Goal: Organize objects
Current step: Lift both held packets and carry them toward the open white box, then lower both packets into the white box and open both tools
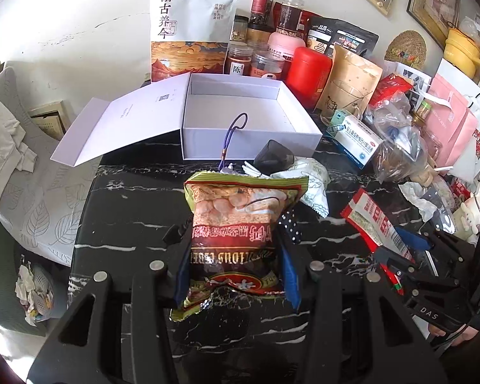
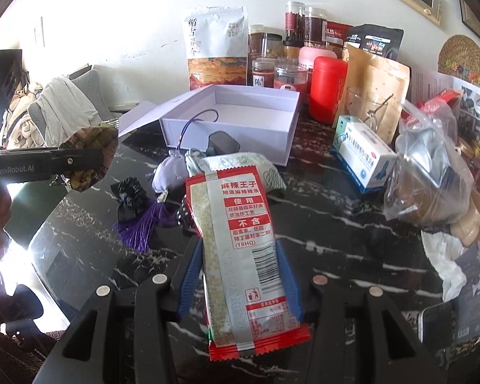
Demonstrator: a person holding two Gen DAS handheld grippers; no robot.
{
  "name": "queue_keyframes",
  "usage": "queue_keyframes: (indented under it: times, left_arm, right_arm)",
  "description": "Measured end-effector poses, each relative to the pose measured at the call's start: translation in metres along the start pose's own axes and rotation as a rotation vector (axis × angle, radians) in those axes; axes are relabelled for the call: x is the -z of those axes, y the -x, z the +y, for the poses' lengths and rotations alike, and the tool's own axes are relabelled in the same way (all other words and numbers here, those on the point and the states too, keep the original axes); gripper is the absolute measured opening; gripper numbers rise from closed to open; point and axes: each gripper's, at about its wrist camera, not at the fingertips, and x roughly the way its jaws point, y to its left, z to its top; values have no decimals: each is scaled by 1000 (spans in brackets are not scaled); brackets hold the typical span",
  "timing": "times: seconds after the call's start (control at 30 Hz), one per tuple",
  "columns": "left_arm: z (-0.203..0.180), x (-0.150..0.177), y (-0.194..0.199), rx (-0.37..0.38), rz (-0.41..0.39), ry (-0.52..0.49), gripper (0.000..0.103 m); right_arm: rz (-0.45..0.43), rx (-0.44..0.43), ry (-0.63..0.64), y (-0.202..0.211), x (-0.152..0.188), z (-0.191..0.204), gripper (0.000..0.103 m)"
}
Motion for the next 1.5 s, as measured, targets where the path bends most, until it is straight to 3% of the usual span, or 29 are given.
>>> queue_keyframes:
  times: [1.5]
  left_arm:
    - [19,-145,-131,17,57,-43,44]
  right_arm:
    - [-24,-1,82,-101,-142,-24,47]
